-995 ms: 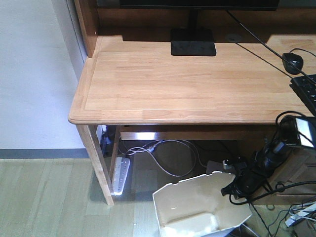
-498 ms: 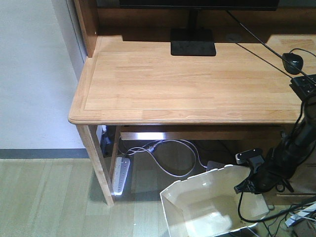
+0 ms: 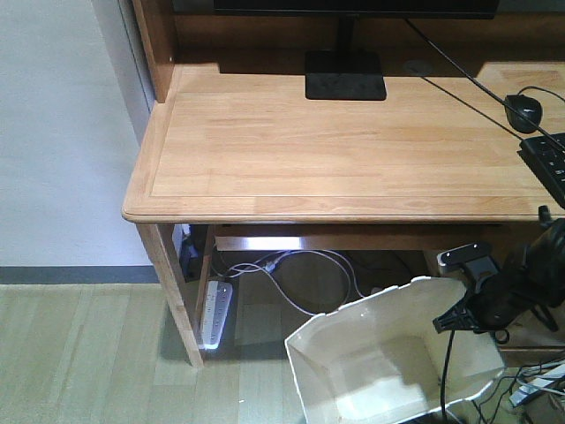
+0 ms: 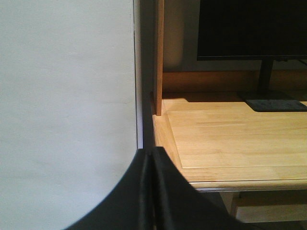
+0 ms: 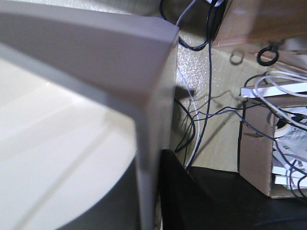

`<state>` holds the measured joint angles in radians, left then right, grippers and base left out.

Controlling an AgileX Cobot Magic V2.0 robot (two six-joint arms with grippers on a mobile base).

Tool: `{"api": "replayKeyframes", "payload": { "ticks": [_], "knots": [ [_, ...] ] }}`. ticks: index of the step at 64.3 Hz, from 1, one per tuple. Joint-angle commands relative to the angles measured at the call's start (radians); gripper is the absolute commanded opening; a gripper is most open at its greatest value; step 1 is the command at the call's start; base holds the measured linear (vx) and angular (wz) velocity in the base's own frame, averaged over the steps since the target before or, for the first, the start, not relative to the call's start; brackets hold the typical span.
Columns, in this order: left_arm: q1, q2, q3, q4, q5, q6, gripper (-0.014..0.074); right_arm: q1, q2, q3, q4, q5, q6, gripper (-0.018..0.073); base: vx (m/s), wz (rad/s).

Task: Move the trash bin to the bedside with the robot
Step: 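Close the right gripper on the bin rim and lift it slightly, then drive the base away from the desk holding the bin in the right gripper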

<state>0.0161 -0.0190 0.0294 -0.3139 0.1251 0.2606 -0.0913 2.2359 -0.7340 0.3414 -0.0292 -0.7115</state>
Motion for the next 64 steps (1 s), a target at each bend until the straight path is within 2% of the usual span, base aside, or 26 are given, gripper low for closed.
{"api": "replayKeyframes", "payload": {
  "ticks": [1, 25, 64],
  "knots": [
    [-0.005, -0.010, 0.020, -0.010, -0.067, -0.003, -0.0006, -0.004, -0.146, 0.017, 0.018, 0.017, 0.037, -0.0003, 0.00, 0.00],
    [-0.005, -0.010, 0.020, -0.010, -0.067, -0.003, -0.0006, 0.021, -0.380, 0.130, 0.115, 0.080, 0.036, -0.0003, 0.00, 0.00],
    [-0.005, -0.010, 0.020, -0.010, -0.067, -0.003, -0.0006, 0.029, -0.384, 0.140, 0.117, 0.099, 0.030, -0.0003, 0.00, 0.00]
  ]
}}
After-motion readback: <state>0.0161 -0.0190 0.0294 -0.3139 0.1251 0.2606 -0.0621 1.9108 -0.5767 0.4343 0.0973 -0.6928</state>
